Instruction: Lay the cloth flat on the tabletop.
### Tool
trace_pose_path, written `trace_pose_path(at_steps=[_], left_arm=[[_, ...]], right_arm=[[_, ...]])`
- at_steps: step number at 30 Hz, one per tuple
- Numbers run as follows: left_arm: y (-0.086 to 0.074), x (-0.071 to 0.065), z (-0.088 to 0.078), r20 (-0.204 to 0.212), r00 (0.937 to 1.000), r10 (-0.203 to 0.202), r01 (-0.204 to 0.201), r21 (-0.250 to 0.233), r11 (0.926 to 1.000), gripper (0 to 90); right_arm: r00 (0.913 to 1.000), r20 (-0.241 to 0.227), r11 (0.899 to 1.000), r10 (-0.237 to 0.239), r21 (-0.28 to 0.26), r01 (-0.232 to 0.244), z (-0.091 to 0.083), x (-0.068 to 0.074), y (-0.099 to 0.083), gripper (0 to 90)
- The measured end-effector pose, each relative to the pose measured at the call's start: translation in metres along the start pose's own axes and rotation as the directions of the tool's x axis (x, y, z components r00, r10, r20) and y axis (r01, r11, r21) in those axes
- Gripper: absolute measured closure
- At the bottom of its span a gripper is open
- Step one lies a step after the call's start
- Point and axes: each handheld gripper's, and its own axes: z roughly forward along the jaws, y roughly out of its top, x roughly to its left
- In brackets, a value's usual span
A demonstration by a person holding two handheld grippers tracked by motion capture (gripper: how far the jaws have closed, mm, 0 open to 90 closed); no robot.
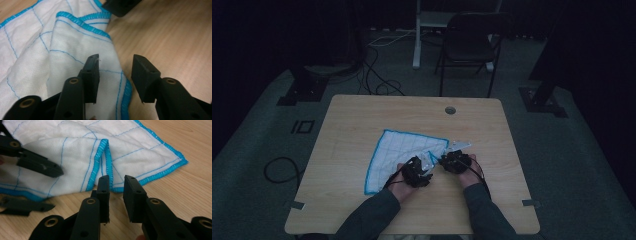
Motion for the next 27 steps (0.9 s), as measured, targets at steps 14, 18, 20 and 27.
trace_pose_path(at_steps=[14,18,20,27], left_arm=[[0.009,0.003,-0.035,0.171,0.9838,-0.055,0.07,-0.083,0.9941,87.0],[0.01,0.007,-0.041,0.227,0.9707,-0.08,0.108,-0.112,0.9878,87.0],[0.009,0.01,-0.042,0.234,0.968,-0.091,0.122,-0.119,0.9854,87.0],[0.005,0.018,-0.04,0.21,0.9689,-0.13,0.158,-0.122,0.9798,86.6]], right_arm=[[0.9998,0.021,1.0,-0.001,-0.015,0.002,-0.016,-0.005,-0.009,74.8],[0.9995,-0.003,0.999,-0.032,-0.022,0.032,-0.017,0.003,-0.011,73.8],[0.9987,-0.024,0.998,-0.045,-0.041,0.044,-0.017,0.006,-0.01,73.4],[0.9904,-0.101,0.99,-0.094,-0.112,0.083,-0.026,0.014,-0.008,72.5]])
